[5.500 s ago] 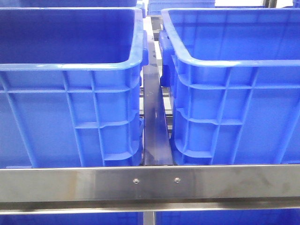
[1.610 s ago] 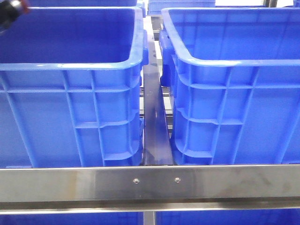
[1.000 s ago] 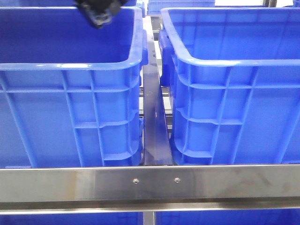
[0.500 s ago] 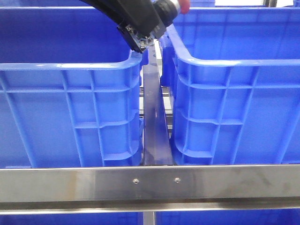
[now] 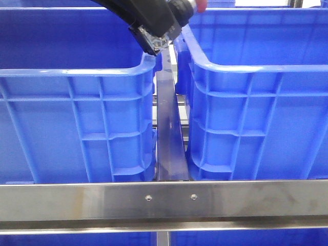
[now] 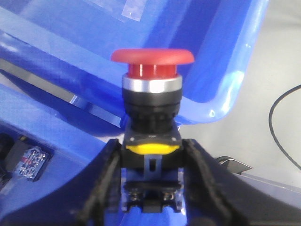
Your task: Pick red and yellow buttons and place in box
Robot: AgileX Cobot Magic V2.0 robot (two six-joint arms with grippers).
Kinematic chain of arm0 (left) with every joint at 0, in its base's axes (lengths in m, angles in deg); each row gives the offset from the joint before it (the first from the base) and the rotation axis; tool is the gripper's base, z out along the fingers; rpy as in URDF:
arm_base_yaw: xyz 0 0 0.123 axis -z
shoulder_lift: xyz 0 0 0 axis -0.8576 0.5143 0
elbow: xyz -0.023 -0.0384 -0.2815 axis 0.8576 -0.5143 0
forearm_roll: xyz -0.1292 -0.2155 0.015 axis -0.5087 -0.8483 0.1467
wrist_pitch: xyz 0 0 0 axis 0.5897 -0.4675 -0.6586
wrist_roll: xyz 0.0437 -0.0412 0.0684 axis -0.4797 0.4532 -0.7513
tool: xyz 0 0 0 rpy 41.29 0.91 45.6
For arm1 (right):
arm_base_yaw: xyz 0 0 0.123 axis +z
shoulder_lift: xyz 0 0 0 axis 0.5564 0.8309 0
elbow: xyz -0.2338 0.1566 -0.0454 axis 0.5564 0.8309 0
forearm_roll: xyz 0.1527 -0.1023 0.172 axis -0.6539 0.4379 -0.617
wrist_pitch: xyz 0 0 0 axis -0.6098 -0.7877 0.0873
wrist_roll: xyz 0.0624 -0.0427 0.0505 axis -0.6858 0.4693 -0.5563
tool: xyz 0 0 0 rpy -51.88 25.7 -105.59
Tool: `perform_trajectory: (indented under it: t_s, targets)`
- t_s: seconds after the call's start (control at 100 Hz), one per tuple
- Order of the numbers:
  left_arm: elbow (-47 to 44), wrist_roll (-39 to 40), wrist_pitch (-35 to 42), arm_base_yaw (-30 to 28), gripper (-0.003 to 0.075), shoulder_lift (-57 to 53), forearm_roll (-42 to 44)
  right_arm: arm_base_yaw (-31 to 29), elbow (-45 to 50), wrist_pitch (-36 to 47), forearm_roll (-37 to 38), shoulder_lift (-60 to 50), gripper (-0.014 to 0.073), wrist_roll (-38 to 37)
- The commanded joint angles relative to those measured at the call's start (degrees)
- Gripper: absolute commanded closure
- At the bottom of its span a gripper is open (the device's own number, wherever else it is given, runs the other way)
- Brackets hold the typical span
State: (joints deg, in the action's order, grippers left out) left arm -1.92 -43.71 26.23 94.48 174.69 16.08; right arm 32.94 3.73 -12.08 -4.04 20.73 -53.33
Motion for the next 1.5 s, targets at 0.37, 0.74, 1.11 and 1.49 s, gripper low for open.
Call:
perform_trajectory:
  t_s: [0.37,0.74,1.11,1.49]
  targets:
    - [1.65,0.07,2.47,0.29,0.0565,-1.70,-2.52,-0.15,-23.92,-15.58,-31.33,25.91,0.0032,7.94]
    - [1.65,0.07,2.59,0.29,0.0565,-1.70,-2.52,-0.04,-32.82,-25.66,-75.61,43.93,0.0004,31.50]
    - [1.65,0.07,2.59,0.29,0.0565,-1.70,-2.52,7.41,-41.10,-32.97,-82.39,62.19,0.0004,33.99]
    - [1.65,0.07,2.59,0.29,0.0565,-1.70,-2.52,15.37,-45.11,-31.71,-82.60,72.70,0.0004,33.99]
